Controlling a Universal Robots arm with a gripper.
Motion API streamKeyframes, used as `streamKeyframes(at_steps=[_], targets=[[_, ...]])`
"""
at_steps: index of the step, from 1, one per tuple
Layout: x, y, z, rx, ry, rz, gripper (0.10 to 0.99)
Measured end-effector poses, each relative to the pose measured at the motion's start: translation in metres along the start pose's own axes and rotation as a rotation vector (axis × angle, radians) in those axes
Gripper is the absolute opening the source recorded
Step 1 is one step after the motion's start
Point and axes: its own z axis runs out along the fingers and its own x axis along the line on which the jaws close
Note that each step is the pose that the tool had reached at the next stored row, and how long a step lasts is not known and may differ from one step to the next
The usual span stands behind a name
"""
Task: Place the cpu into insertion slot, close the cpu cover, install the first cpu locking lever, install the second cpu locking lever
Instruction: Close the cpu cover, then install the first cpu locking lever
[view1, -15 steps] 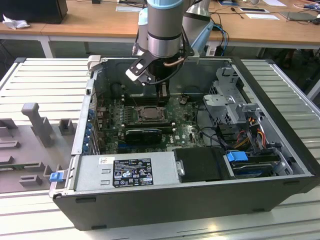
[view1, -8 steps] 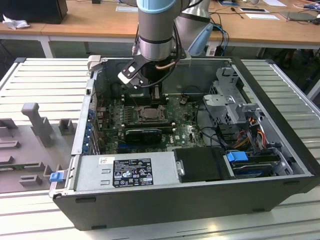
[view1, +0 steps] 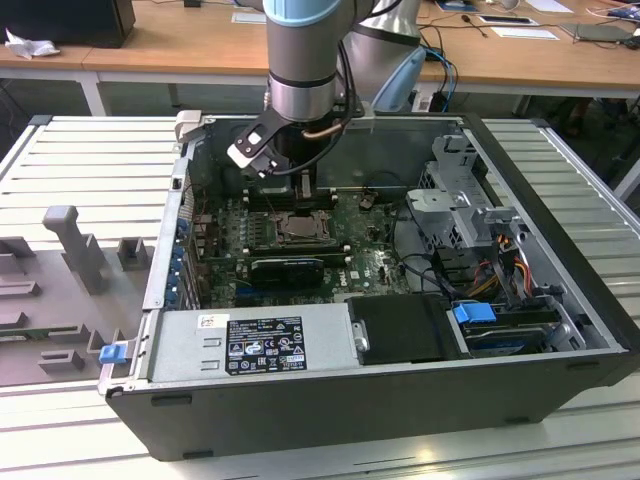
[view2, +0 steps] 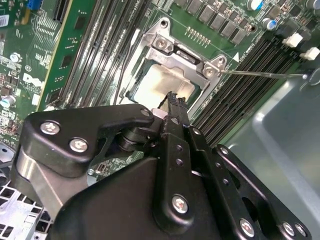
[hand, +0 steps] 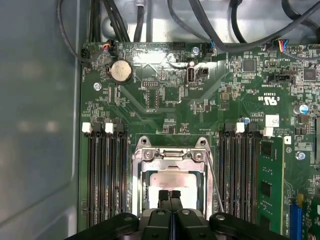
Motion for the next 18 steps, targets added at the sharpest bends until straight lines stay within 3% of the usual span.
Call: streamKeyframes(at_steps=[3,18], targets=[[0.0,-0.0013,-0.0003,0.0,-0.0001,0.0,0.106],[0.0005,-0.0007,-0.0166,0.0,-0.0001,0.0,0.106]])
